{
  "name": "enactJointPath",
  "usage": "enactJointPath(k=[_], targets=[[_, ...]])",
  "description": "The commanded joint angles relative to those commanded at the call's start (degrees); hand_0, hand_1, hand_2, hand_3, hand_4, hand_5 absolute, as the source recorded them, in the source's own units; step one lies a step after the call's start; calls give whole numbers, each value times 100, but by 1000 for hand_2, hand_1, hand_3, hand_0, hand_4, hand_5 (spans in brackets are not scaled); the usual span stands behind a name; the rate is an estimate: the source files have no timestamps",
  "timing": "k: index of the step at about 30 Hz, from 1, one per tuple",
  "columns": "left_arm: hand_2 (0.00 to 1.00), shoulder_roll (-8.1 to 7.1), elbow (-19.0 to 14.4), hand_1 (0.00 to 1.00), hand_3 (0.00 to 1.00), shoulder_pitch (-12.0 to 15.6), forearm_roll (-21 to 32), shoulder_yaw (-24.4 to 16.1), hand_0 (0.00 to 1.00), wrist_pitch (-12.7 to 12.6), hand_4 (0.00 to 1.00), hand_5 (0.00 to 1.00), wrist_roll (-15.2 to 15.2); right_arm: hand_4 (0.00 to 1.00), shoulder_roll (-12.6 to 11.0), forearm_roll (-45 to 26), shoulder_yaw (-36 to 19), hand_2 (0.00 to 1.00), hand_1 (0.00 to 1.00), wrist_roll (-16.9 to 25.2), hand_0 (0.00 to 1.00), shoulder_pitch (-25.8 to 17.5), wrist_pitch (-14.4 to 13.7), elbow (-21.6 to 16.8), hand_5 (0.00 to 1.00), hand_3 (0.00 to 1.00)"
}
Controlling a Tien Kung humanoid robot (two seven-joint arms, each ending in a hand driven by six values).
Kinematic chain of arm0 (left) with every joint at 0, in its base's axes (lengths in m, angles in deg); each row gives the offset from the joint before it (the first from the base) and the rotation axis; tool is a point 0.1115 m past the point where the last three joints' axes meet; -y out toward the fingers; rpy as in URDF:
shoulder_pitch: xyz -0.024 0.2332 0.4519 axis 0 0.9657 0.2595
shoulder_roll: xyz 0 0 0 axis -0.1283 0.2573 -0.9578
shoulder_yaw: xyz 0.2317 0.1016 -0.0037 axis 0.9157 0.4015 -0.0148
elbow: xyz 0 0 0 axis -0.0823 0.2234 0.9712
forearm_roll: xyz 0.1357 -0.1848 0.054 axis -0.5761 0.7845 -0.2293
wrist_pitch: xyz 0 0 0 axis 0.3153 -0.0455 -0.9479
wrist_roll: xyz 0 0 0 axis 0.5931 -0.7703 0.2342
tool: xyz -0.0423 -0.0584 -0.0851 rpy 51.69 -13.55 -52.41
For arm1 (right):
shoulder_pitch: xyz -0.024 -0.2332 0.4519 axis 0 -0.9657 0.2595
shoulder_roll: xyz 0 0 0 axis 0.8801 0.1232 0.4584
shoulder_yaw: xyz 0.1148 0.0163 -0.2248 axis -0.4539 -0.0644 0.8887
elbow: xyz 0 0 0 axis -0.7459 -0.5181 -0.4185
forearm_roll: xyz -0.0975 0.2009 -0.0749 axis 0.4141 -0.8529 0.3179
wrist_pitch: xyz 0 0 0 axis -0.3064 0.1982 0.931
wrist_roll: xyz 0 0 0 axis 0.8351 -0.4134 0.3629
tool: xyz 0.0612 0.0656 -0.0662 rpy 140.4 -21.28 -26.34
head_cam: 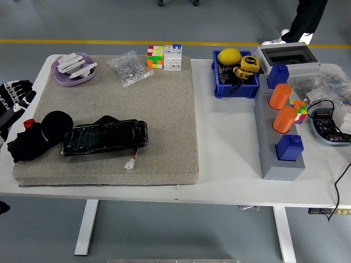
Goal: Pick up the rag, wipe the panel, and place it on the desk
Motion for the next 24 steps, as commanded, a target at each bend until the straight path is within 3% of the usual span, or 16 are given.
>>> enactJointPath(k=[24], targets=[[711,-29,-14,756,649,-37,-107,28,751,-2,966,475,-8,998,4,-337,335,678,665,7,765,-16,37,0,484,614]])
